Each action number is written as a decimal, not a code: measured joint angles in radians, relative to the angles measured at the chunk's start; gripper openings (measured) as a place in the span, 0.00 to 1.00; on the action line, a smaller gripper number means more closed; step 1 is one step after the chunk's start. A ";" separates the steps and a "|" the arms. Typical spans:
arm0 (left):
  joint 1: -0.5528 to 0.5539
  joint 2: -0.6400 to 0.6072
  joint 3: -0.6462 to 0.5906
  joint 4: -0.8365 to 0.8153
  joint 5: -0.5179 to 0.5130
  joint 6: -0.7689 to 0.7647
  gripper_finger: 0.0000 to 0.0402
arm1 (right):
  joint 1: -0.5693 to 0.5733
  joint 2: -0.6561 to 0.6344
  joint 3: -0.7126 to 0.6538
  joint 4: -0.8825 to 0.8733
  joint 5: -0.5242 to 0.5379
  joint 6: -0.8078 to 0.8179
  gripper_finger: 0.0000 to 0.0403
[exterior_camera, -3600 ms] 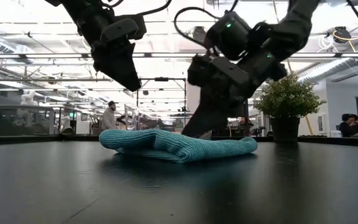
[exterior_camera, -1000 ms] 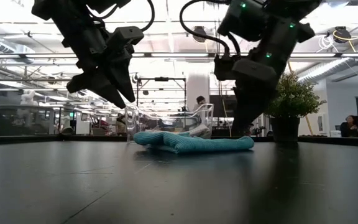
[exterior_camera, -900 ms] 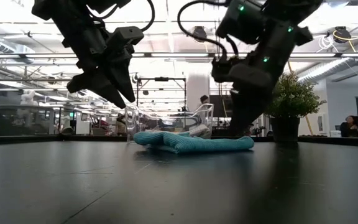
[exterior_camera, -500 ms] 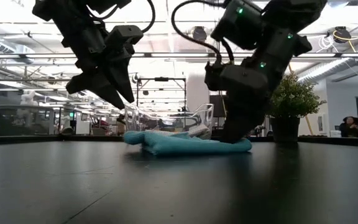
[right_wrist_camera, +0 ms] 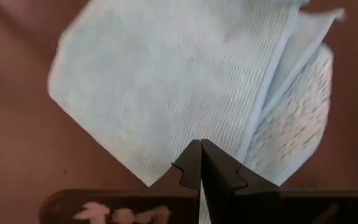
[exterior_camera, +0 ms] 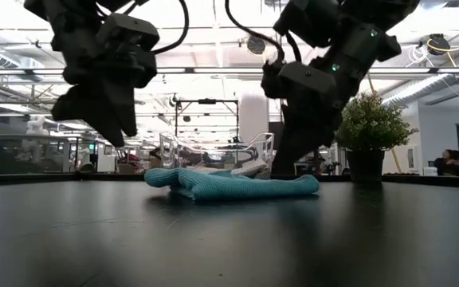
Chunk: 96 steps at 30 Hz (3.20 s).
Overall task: Fold microfiber towels
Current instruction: Fold the blue microfiber towel
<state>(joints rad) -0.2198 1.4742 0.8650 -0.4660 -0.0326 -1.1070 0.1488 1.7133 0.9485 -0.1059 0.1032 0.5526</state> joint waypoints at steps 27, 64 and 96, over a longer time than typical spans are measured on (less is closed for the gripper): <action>0.133 0.183 0.000 0.232 0.108 -0.016 0.58 | -0.031 -0.152 0.000 -0.130 0.004 -0.202 0.00; 0.160 0.181 0.003 0.182 0.120 0.024 0.65 | -0.058 -0.153 0.000 -0.131 0.005 -0.199 0.00; 0.188 0.150 0.003 0.297 0.118 0.104 0.10 | -0.102 -0.124 0.001 -0.010 -0.036 -0.259 0.02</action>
<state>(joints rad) -0.0322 1.6238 0.8680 -0.1695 0.0855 -1.0031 0.0465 1.5889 0.9493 -0.1158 0.0674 0.2935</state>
